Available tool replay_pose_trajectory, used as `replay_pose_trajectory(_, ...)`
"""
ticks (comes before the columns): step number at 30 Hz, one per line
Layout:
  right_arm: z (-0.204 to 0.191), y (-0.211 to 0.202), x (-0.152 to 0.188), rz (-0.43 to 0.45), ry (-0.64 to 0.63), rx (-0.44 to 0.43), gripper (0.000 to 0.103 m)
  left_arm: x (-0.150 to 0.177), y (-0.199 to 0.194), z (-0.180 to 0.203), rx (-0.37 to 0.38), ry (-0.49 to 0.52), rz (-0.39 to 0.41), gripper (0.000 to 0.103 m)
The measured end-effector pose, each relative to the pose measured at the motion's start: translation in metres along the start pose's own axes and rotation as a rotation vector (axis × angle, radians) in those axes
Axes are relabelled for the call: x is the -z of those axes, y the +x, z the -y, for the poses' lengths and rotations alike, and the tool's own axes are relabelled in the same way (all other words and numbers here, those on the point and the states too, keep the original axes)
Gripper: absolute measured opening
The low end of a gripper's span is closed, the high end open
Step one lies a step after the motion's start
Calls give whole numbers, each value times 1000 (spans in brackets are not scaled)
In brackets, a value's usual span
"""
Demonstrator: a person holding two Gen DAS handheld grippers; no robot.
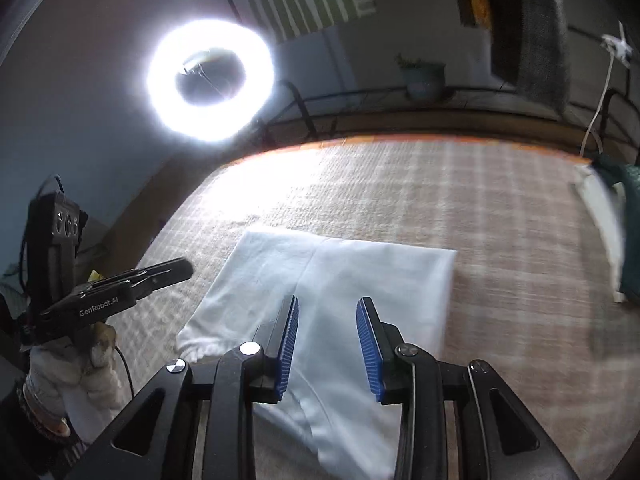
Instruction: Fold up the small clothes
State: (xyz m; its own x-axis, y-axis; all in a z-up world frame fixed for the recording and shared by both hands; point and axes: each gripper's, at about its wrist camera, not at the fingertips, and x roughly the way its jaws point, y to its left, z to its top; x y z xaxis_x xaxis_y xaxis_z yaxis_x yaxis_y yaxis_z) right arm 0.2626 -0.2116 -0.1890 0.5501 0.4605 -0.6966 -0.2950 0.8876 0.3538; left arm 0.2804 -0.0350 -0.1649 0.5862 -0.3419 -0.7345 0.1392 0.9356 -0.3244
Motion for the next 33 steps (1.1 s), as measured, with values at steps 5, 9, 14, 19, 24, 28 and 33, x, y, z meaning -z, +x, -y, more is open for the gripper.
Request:
replay_pose_trajectory(5,-3,39,-11,-56,-3,-84,13,-11,29,-9,23,-64,-20,2)
replay_pose_trajectory(9,-6,56,-23,-54,-9,-99,13,-17,49,-14,19,-84,-34,2)
replay_pose_trajectory(14,5,77,-32,-75,10,-89,13,-16,69,-22,-7,-96,-55,2)
replay_pose_trajectory(19,27,103,-29,-108,45,-3,9,-8,88,-41,-17,-135,-77,2)
replay_pose_trajectory(24,39,90,-32,-59,96,-21,14,-10,78,-40,-46,-127,-43,2)
replay_pose_trajectory(28,43,67,-39,-7,116,-17,23,-18,58,-44,-41,-142,23,2)
replay_pose_trajectory(33,55,64,-34,-20,136,7,23,-22,65,-45,1,-147,15,2)
